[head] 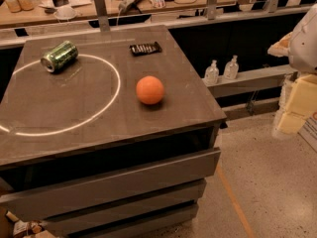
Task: Move orange near rxbar chocolate
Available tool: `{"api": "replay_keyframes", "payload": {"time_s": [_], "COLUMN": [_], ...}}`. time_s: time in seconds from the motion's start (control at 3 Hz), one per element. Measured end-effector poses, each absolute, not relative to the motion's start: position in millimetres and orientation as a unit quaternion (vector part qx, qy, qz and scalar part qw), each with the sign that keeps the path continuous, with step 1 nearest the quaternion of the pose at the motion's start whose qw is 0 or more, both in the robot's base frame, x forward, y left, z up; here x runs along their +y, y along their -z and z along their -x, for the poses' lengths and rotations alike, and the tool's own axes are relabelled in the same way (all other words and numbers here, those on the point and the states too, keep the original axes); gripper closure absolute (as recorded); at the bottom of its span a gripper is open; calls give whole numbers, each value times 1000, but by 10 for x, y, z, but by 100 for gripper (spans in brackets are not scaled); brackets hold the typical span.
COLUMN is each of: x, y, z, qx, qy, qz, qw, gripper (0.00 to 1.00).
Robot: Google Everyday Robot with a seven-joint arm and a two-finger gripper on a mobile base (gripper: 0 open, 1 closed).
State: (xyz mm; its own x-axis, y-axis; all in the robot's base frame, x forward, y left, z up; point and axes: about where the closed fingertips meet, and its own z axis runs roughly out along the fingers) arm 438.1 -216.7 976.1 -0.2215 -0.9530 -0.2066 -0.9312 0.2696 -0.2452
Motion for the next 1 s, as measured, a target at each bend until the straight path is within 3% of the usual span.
{"api": "replay_keyframes", "payload": {"time_s": [0.67,1.0], "x": [-2086,-1966], "y": [-9761,-9552], "z": [-4425,-4631], "qx": [776,757], "qy": [0,-70], "qz": [601,593], "qw": [191,266], "gripper": [0,0]}}
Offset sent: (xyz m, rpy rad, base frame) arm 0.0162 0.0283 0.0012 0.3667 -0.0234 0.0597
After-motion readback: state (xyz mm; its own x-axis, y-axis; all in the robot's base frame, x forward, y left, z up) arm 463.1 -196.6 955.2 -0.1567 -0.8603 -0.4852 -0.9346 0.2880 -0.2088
